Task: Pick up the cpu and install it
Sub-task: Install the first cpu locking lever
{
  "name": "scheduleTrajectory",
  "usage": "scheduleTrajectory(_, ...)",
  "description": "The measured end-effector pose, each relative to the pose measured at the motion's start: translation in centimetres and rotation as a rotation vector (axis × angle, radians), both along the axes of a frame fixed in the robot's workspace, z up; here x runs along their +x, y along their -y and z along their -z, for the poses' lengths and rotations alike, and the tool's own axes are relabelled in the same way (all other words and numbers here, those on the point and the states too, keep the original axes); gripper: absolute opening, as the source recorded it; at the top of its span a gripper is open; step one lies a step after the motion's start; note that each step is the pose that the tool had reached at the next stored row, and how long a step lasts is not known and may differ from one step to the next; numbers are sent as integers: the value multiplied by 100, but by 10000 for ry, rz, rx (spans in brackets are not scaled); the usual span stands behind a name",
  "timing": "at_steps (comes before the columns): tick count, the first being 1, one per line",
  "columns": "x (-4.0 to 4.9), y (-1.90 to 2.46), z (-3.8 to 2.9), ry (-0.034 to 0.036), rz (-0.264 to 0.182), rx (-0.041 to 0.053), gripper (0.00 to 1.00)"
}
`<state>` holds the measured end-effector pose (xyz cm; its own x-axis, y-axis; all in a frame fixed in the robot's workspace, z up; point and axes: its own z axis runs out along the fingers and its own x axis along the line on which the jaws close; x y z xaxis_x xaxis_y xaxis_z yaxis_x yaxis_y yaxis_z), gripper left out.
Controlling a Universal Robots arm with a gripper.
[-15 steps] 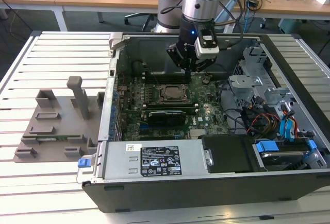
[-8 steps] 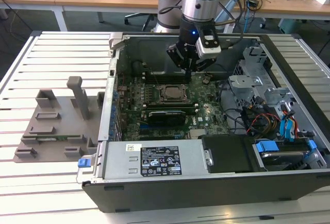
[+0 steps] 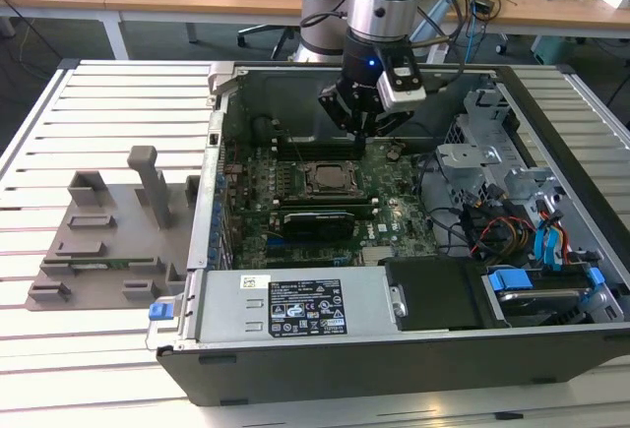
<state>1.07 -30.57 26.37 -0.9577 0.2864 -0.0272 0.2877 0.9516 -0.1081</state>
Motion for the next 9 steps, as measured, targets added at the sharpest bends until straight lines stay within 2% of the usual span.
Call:
scheduleTrajectory(7, 0, 1, -1, 0, -345, 19, 11)
scheduleTrajectory(8, -1, 0, -1, 2, -392, 216, 11)
scheduleTrajectory(9, 0, 0, 0, 5, -431, 277, 11)
